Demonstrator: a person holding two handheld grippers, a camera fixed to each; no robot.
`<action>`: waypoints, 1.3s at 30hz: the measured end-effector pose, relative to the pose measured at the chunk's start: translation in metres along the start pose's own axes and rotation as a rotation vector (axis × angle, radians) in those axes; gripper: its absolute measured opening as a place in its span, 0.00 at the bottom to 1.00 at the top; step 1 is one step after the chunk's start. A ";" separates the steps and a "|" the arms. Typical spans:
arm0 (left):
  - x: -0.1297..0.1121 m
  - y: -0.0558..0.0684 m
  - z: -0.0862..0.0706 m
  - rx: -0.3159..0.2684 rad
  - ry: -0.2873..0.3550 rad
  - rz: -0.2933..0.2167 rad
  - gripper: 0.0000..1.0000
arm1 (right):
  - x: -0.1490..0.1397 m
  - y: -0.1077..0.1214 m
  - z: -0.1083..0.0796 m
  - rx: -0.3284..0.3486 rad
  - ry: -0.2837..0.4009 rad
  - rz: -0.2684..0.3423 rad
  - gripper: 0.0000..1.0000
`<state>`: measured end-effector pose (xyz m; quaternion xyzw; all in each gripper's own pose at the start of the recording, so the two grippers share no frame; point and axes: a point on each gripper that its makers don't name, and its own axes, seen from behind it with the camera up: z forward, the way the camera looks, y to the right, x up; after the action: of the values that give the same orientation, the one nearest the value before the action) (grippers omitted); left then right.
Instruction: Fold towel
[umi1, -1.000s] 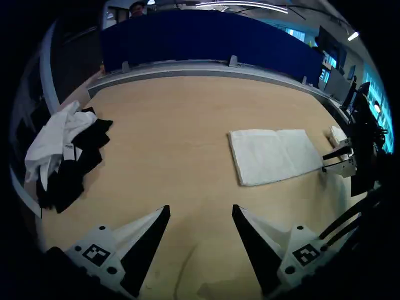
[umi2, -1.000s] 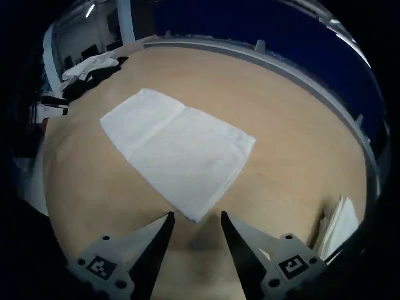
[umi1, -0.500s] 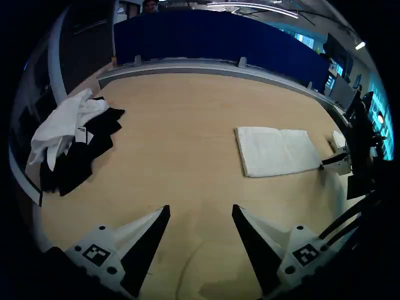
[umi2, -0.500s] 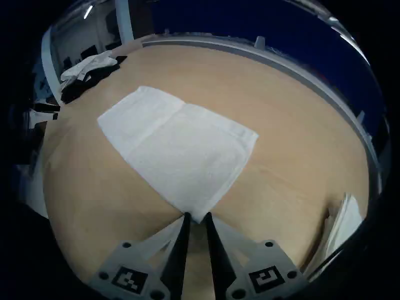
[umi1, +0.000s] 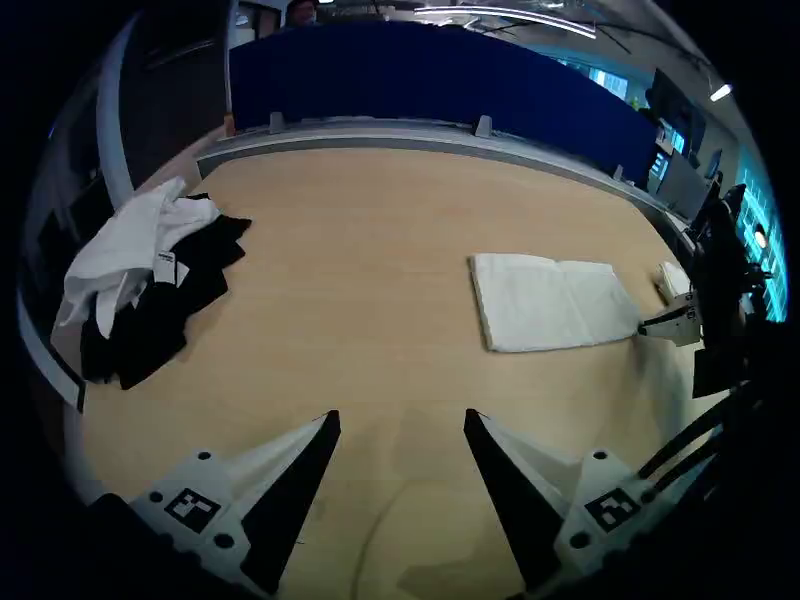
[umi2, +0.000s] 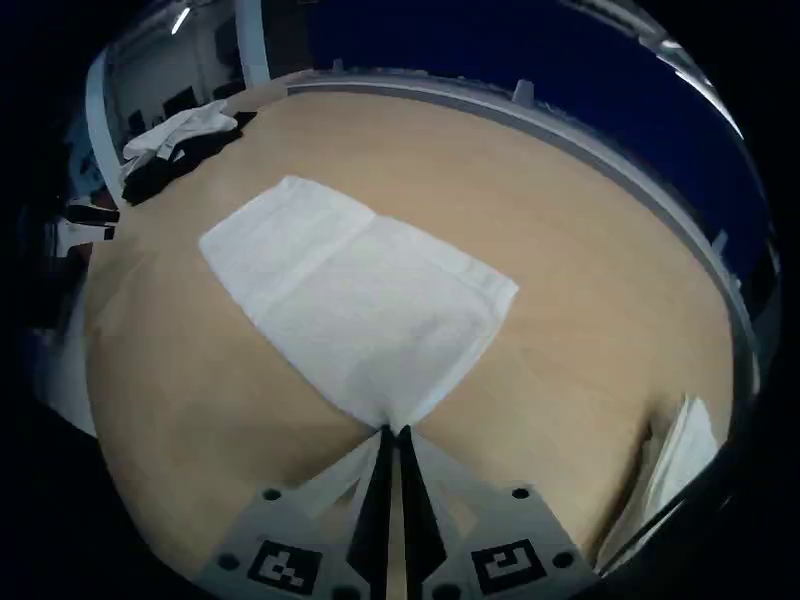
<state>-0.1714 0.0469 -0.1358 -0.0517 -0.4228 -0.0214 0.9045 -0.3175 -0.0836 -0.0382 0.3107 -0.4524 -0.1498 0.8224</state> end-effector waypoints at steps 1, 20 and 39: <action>0.000 0.000 -0.001 -0.001 0.001 -0.001 0.92 | 0.001 0.000 -0.001 -0.001 0.003 0.003 0.05; 0.007 -0.008 -0.013 -0.005 0.036 -0.034 0.92 | 0.068 -0.009 -0.031 -0.035 0.097 -0.066 0.05; 0.010 -0.009 -0.023 -0.014 0.058 -0.070 0.92 | 0.140 -0.050 -0.028 0.012 0.161 -0.211 0.05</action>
<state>-0.1486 0.0356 -0.1418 -0.0425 -0.3978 -0.0573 0.9147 -0.2158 -0.1852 0.0091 0.3726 -0.3505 -0.2073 0.8339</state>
